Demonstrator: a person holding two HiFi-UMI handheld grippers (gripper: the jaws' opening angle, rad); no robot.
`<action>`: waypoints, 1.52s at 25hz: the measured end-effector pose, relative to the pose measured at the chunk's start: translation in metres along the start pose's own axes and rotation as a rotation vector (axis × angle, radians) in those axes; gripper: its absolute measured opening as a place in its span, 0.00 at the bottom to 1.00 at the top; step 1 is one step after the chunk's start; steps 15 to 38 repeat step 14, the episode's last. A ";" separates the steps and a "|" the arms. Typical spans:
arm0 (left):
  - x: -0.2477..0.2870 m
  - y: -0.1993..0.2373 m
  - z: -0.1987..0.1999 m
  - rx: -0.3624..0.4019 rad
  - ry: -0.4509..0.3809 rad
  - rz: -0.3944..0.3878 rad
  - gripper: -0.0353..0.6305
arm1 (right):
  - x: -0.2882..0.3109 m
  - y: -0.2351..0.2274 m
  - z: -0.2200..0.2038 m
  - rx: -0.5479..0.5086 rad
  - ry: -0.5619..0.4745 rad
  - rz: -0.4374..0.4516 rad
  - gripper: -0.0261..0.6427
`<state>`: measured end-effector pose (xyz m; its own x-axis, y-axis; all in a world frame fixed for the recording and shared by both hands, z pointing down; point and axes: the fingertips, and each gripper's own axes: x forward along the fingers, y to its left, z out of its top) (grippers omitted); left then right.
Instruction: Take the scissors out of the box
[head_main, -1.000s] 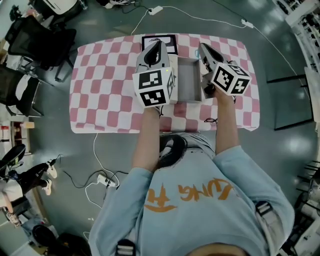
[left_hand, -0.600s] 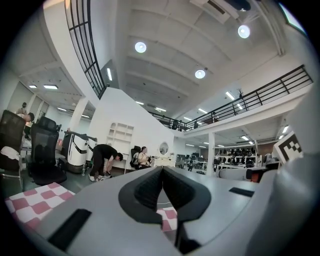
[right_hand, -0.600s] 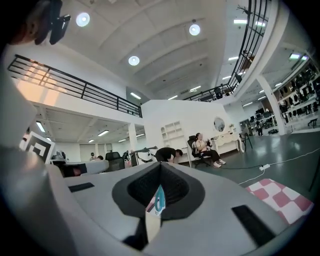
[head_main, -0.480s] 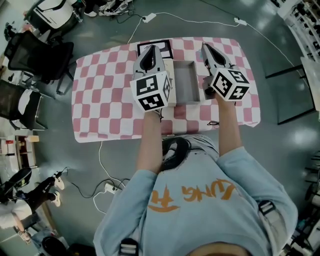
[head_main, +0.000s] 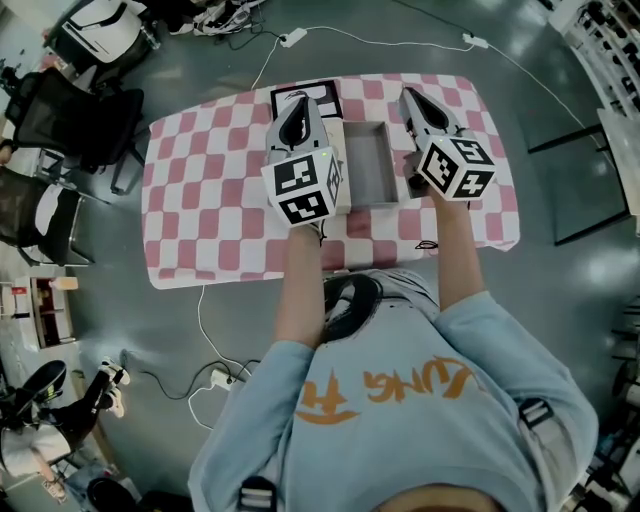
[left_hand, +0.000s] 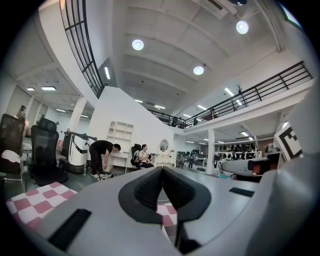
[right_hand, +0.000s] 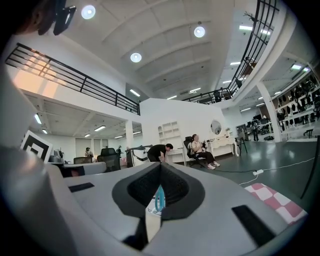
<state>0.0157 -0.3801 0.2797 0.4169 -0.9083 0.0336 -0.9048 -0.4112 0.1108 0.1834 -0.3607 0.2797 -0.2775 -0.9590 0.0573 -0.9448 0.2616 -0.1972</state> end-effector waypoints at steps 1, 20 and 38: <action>0.000 0.001 -0.001 -0.002 0.000 0.000 0.08 | 0.001 0.000 -0.001 -0.005 0.002 -0.001 0.03; 0.002 0.010 -0.008 -0.013 0.002 0.007 0.08 | 0.008 0.003 0.000 -0.027 -0.002 -0.002 0.03; 0.002 0.010 -0.008 -0.013 0.002 0.007 0.08 | 0.008 0.003 0.000 -0.027 -0.002 -0.002 0.03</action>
